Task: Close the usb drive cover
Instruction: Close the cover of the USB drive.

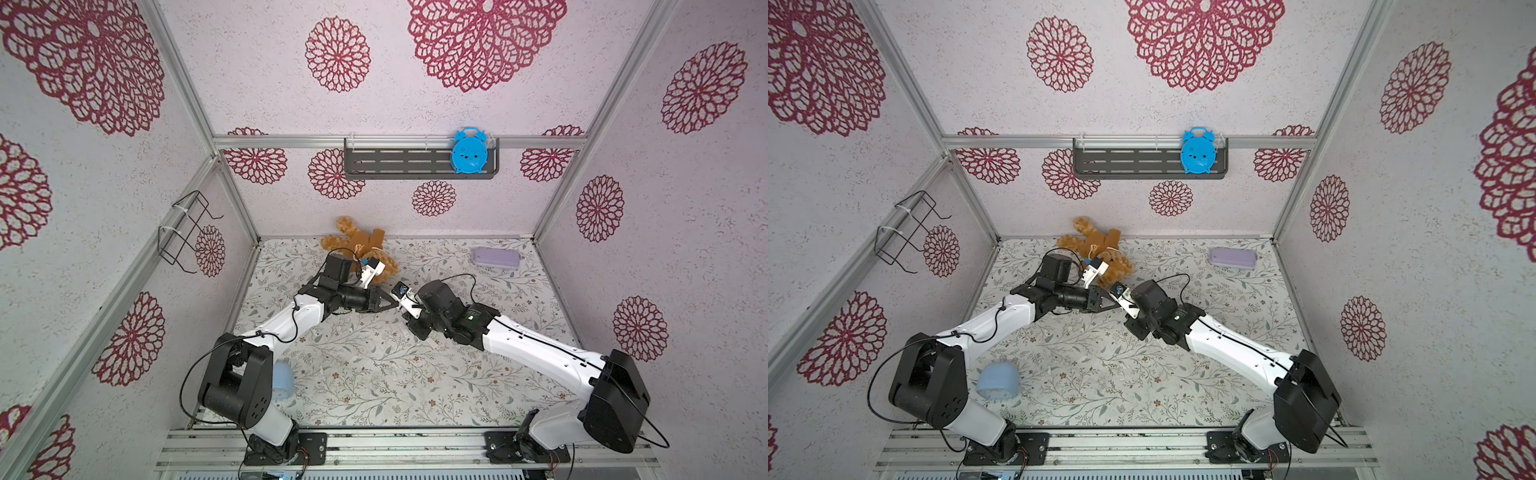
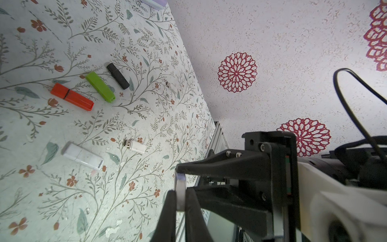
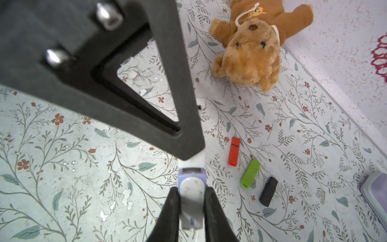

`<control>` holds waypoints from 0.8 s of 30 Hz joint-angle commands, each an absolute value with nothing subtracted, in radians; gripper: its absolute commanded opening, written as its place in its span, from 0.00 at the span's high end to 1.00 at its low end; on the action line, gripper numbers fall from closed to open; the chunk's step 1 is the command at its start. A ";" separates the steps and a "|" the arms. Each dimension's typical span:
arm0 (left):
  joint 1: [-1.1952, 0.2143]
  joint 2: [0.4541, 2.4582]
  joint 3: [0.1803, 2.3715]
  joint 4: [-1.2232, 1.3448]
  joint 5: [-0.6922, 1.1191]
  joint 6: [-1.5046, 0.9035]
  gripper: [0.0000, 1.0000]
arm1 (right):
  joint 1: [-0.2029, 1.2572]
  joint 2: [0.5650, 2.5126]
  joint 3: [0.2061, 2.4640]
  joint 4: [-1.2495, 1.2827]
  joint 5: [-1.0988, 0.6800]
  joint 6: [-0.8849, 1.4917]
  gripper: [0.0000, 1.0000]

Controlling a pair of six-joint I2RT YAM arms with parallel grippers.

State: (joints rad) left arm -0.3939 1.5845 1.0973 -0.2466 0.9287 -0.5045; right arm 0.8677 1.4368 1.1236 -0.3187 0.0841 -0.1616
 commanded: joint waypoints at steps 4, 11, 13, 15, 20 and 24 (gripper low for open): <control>-0.414 1.616 1.126 -0.284 0.940 -0.468 0.91 | 0.874 1.395 1.154 -0.210 0.116 -0.130 0.80; -0.439 1.640 1.131 -0.301 0.945 -0.460 0.91 | 0.874 1.404 1.194 -0.143 0.119 -0.137 0.80; -0.442 1.647 1.135 -0.311 0.945 -0.457 0.91 | 0.873 1.406 1.203 -0.125 0.127 -0.144 0.80; -0.445 1.647 1.136 -0.317 0.938 -0.454 0.91 | 0.874 1.410 1.217 -0.120 0.137 -0.150 0.80; -0.448 1.658 1.145 -0.326 0.971 -0.452 0.92 | 0.874 1.413 1.235 -0.123 0.098 -0.205 0.80; -0.452 1.663 1.147 -0.330 0.979 -0.446 0.92 | 0.872 1.414 1.237 -0.090 0.096 -0.223 0.81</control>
